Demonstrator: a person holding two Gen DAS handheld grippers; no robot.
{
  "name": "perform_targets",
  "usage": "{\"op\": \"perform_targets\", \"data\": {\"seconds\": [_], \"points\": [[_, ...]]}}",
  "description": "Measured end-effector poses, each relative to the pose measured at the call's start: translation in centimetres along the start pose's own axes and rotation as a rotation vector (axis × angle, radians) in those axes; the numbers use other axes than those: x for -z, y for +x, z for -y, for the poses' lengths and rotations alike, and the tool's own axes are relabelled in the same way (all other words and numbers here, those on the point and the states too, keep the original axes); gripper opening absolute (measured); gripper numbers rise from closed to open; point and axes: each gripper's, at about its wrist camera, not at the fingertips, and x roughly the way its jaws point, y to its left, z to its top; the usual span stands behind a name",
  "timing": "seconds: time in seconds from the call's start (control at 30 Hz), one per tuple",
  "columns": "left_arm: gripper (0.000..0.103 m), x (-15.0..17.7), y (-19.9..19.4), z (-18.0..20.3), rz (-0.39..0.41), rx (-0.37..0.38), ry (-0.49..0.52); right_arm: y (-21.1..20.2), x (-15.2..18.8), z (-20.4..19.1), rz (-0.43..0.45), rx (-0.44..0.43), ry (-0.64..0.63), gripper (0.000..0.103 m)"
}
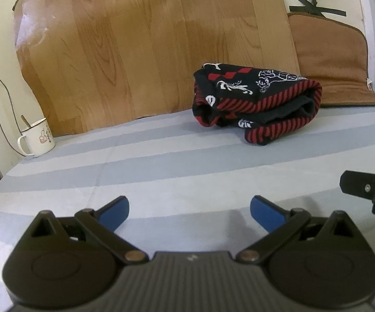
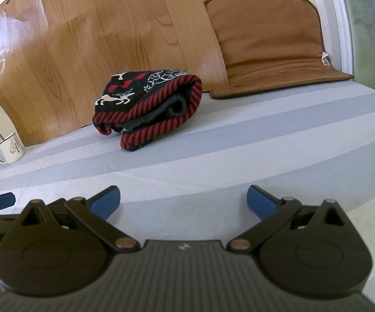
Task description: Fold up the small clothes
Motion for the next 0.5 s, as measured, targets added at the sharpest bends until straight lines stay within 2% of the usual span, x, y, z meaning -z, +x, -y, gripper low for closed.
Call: {"op": "perform_targets", "data": {"seconds": [0.27,0.5], "points": [[0.103,-0.6,-0.9,-0.5,-0.041,0.032,-0.023,0.0,0.1,0.2,0.004,-0.008,0.013,0.103],[0.103,-0.8,-2.2,-0.3,-0.023,0.042,-0.018,0.0,0.1,0.3,0.004,-0.014,0.019,0.103]]}}
